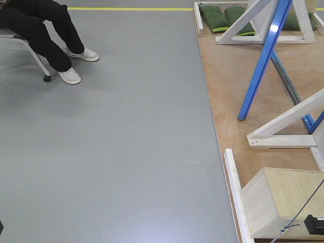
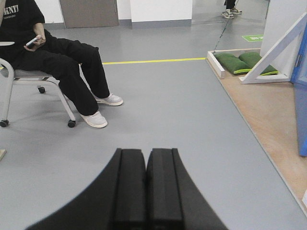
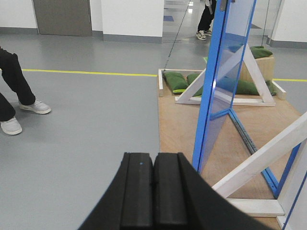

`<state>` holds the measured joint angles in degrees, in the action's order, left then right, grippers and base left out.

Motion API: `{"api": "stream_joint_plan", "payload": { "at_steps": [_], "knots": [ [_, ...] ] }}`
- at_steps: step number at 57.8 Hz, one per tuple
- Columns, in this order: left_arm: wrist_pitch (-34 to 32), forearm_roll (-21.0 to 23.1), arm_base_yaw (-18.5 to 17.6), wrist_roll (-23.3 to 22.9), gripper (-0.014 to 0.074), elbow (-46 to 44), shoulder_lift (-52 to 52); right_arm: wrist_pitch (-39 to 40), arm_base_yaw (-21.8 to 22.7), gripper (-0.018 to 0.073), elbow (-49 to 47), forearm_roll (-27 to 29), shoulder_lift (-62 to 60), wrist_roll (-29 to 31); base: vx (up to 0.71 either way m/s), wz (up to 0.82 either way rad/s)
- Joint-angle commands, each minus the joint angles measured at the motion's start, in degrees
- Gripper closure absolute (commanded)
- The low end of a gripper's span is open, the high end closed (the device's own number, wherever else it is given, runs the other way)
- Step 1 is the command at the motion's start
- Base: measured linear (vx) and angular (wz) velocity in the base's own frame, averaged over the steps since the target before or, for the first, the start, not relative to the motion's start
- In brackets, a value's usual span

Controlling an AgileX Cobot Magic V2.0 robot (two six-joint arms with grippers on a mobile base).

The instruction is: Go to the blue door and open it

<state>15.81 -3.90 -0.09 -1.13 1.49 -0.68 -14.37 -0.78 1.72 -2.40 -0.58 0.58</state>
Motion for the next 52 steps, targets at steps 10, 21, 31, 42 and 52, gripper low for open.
{"api": "stream_joint_plan", "payload": {
  "at_steps": [10,21,31,42,52],
  "knots": [
    [-4.9,0.1,-0.4,-0.4,0.0524,-1.5,-0.7,4.9,0.3,0.0547,0.1,-0.4,-0.8,0.1,0.00,0.00],
    [-4.9,0.1,-0.4,-0.4,0.0524,-1.5,-0.7,4.9,0.3,0.0547,0.1,-0.4,-0.8,0.1,0.00,0.00],
    [-4.9,0.1,-0.4,-0.4,0.0524,-1.5,-0.7,4.9,0.3,0.0547,0.1,-0.4,-0.8,0.1,0.00,0.00],
    [-4.9,0.1,-0.4,-0.4,0.0524,-1.5,-0.7,4.9,0.3,0.0547,0.1,-0.4,-0.8,0.1,0.00,0.00],
    [-4.9,0.1,-0.4,-0.4,0.0524,-1.5,-0.7,4.8,0.3,0.0547,0.1,-0.4,-0.8,0.1,0.01,0.00]
  ]
}}
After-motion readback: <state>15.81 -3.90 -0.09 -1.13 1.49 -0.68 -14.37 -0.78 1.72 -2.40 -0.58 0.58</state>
